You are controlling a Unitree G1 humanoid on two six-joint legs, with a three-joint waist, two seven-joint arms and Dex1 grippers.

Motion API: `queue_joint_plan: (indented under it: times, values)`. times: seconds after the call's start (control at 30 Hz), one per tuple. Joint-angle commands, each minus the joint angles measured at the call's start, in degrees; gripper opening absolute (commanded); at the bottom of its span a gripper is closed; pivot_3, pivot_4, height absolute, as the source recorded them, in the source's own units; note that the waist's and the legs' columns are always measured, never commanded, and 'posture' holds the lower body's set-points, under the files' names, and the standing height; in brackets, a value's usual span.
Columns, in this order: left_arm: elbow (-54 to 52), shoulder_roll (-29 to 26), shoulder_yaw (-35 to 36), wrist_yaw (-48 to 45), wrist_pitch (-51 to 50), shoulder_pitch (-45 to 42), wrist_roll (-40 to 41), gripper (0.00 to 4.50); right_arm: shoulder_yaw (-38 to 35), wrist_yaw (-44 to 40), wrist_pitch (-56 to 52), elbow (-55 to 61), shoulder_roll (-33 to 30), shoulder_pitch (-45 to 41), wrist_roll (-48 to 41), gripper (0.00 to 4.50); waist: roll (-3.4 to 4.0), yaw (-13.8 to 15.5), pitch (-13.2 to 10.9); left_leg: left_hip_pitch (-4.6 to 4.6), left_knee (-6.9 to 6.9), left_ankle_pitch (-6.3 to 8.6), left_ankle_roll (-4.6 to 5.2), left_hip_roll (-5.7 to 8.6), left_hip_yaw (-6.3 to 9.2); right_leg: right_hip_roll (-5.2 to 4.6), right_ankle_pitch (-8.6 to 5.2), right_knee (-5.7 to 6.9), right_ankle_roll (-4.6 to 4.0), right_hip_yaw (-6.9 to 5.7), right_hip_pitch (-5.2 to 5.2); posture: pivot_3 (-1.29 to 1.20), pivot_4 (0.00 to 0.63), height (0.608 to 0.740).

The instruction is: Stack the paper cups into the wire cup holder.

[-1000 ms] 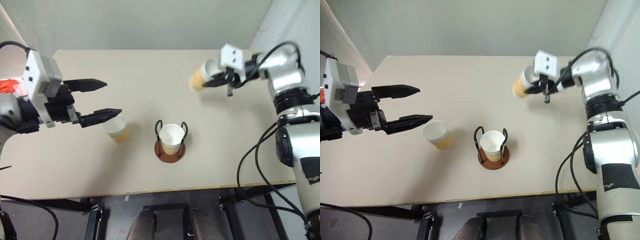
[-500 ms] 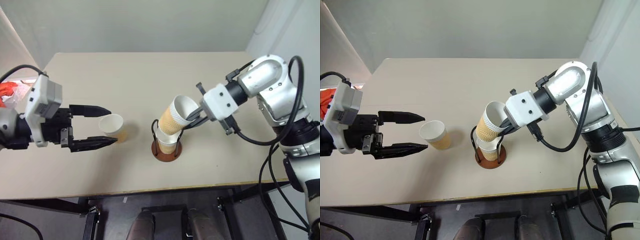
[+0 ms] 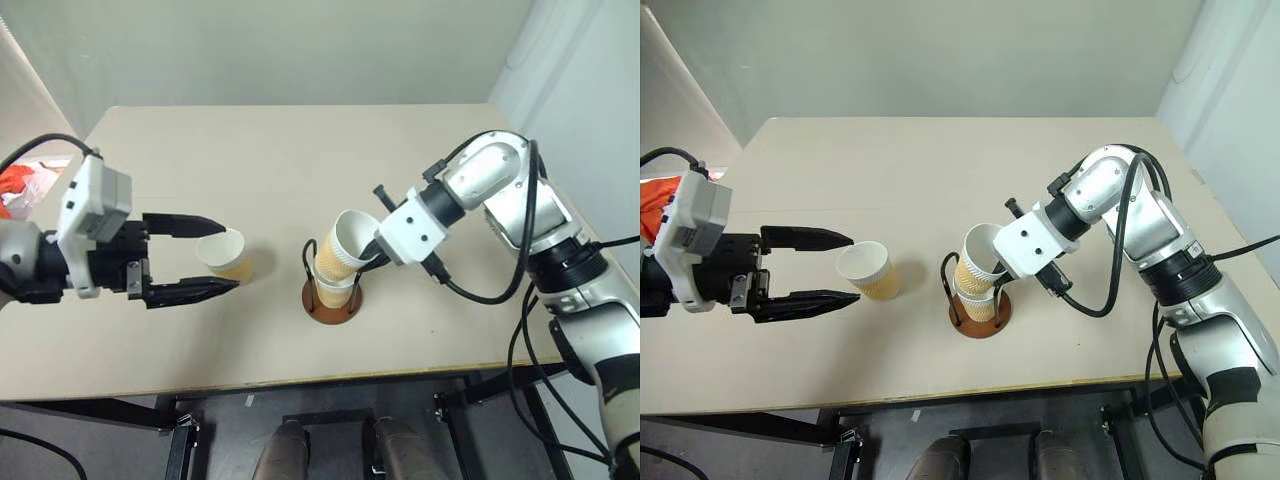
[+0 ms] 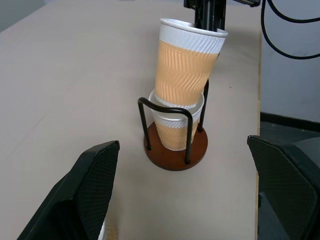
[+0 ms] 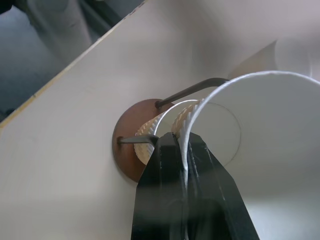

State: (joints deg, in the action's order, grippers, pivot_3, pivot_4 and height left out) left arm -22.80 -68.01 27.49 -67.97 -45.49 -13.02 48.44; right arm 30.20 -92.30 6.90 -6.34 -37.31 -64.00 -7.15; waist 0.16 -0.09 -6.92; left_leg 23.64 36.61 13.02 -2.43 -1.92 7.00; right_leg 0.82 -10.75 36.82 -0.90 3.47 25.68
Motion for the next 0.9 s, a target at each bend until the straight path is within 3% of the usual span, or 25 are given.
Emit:
queue_joint_plan:
  times: [0.03,0.07,0.2,0.57,0.73,0.83,0.9]
  values:
    - [-1.71,0.04,2.60,0.87,-0.11,0.31,0.99,4.50,0.98,-0.20,1.96,0.26,-1.07,-2.32,-1.18,0.01,0.00,0.00,0.00,0.01,-0.01,0.02,0.00,0.00,0.00,0.00,0.00,-0.01,-0.01,0.00,0.01,0.00,0.150,0.740]
    - [-1.79,0.08,2.68,1.03,-0.11,0.42,1.04,4.50,1.48,-0.20,2.27,0.03,-1.29,-2.63,-1.15,0.01,0.00,0.00,0.00,0.02,-0.01,0.04,-0.01,0.00,0.00,0.00,-0.01,-0.02,-0.01,0.00,0.01,0.00,0.150,0.740]
    - [-2.14,0.30,3.00,1.53,-0.04,0.89,1.15,4.50,2.92,-0.20,3.09,-0.99,-1.84,-3.68,-0.83,0.90,-0.01,0.02,0.01,0.03,0.00,0.04,-0.01,0.00,0.00,0.00,-0.01,-0.02,-0.01,0.00,0.01,0.00,0.150,0.740]
    - [-0.10,-0.99,2.05,0.93,1.66,0.50,-0.75,4.50,-1.48,0.58,1.27,-3.92,1.54,-5.13,-1.53,4.47,-0.01,-0.03,0.01,0.01,0.02,0.04,-0.01,-0.04,0.00,0.02,-0.01,0.00,-0.02,0.00,0.02,0.00,0.150,0.740]
    - [5.29,-5.88,-2.39,-1.13,8.24,2.83,-11.71,4.50,-10.72,8.92,-13.28,-4.86,7.95,-4.81,-10.13,4.47,-0.02,-0.04,0.00,0.02,-0.04,0.04,-0.02,-0.05,0.00,0.06,-0.03,0.01,-0.06,0.03,0.09,0.00,0.150,0.740]
    - [6.88,-7.82,-9.87,0.54,13.86,0.70,-19.40,4.50,-18.27,21.36,-30.82,-2.95,14.53,-1.62,-18.97,4.47,-0.13,0.13,0.07,0.01,-0.07,0.03,-0.02,-0.06,0.04,0.06,-0.09,0.01,-0.14,0.00,0.08,0.00,0.150,0.740]
    - [8.30,-7.15,-14.52,1.65,16.49,-2.42,-23.05,4.50,-18.81,25.17,-35.80,-0.51,15.59,2.07,-18.71,4.47,-0.20,0.22,0.11,-0.01,-0.04,0.04,-0.05,-0.06,0.06,0.07,-0.10,0.02,-0.16,0.00,0.09,0.00,0.150,0.740]
